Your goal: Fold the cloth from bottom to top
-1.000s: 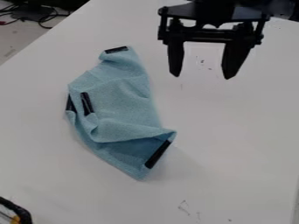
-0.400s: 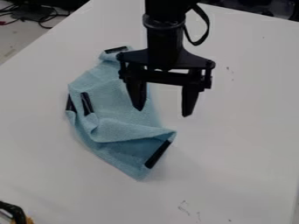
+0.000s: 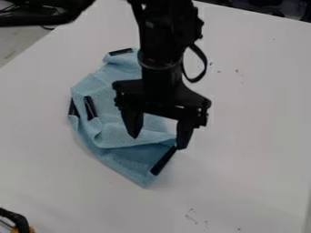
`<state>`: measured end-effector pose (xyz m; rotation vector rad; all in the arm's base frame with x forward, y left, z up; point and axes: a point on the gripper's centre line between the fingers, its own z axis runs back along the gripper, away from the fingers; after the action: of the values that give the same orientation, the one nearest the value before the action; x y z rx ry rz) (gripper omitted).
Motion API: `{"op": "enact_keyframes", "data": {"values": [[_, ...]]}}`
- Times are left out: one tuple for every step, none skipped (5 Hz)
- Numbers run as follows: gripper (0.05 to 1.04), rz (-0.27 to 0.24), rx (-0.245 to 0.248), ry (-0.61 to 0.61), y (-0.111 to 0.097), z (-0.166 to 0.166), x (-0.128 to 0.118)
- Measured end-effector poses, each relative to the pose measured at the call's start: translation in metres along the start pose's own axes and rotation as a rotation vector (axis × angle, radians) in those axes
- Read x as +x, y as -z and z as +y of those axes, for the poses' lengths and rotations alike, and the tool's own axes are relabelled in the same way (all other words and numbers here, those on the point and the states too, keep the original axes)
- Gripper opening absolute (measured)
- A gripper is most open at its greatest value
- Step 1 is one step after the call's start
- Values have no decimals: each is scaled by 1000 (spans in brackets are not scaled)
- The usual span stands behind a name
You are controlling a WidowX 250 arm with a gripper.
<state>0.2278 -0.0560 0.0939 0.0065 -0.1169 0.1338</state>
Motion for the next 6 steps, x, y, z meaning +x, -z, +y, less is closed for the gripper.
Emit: {"op": "enact_keyframes", "data": {"values": [[999,-26,36,20,16,2,7],[999,-14,5,16,34,1,1],[999,-24,-24,10,48,3,1],[999,-26,-23,58,62,1,5],[999,-48,8,102,69,-4,10],[946,-71,2,109,70,-5,13]]}}
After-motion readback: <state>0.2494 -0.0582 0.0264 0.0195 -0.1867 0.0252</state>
